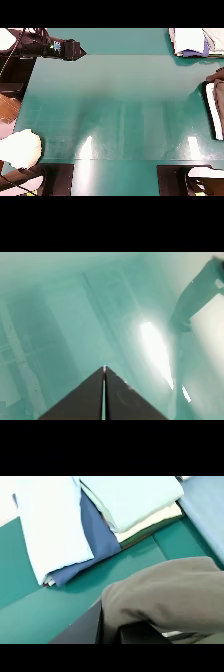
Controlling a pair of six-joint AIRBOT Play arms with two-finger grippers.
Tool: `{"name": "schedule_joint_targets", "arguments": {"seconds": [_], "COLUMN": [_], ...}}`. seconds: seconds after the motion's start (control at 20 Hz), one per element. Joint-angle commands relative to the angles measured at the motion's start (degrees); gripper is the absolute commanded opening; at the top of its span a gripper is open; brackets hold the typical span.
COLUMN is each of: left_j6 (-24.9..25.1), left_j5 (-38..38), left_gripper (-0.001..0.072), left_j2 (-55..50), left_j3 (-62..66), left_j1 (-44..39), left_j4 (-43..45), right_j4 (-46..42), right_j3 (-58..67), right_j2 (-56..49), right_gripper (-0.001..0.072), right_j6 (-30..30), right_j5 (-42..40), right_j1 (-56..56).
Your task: Fold the shirts.
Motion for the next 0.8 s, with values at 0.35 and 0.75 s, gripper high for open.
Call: {"name": "schedule_joint_targets", "arguments": {"seconds": [0.35,0.75], "left_j6": [0.1,0.1], "left_j5": [-0.4,-0.2], "left_gripper": [0.0027,0.0027], "left_j2": [0.0,0.0], "left_j3": [0.0,0.0], "left_j1": [0.0,0.0], "left_j4": [0.0,0.0], "right_j4": [-11.4,-19.7], "right_j3": [-9.5,-26.4], "right_j2": [8.7,14.4], "right_gripper": [0.0021,0.0415], "right_j6": [-1.6,-1.6], "right_j5": [13.3,15.1], "right_j1": [-10.4,-17.6]}}
